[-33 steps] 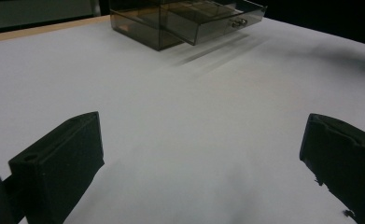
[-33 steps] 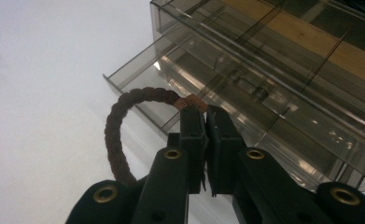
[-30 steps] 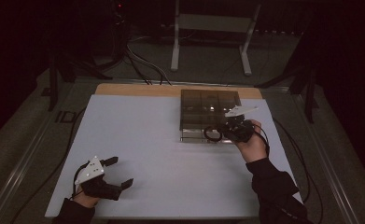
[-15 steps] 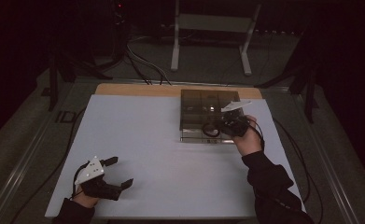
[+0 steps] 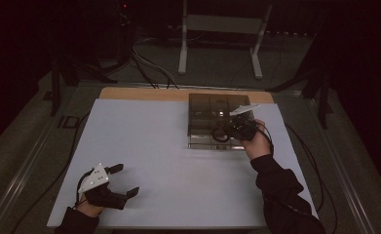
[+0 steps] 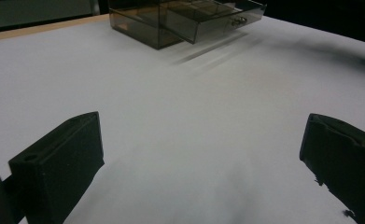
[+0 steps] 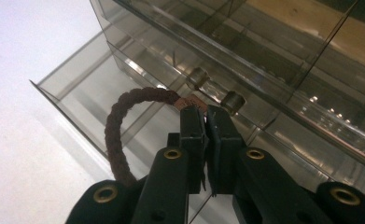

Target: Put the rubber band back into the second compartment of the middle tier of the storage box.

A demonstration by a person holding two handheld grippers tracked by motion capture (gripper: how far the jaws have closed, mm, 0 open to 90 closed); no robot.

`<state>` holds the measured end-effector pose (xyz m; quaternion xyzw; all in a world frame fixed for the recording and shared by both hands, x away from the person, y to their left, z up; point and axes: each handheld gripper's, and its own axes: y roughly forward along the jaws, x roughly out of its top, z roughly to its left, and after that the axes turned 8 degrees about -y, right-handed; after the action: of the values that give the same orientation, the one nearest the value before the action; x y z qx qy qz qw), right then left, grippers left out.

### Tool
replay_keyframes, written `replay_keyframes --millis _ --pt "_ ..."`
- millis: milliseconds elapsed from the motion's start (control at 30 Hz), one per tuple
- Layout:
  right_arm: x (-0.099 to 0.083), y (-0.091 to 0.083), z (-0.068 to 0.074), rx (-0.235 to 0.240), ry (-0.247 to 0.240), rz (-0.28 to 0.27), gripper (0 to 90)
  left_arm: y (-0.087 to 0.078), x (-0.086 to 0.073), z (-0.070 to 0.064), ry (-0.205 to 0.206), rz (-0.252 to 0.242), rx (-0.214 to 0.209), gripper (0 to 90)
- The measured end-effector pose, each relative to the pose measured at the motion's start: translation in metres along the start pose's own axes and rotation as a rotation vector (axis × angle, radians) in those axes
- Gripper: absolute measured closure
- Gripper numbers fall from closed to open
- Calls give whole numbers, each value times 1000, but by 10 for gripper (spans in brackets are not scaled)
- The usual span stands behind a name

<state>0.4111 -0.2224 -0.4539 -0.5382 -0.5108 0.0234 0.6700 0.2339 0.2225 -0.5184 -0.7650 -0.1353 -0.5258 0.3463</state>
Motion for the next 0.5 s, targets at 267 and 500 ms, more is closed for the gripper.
replay_keyframes --millis 267,500 --pt "-3 8 -2 -2 6 23 858 0 0 0 4 2 -1 3" --pt "-5 13 -2 -8 -2 42 858 0 0 0 3 4 0 4"
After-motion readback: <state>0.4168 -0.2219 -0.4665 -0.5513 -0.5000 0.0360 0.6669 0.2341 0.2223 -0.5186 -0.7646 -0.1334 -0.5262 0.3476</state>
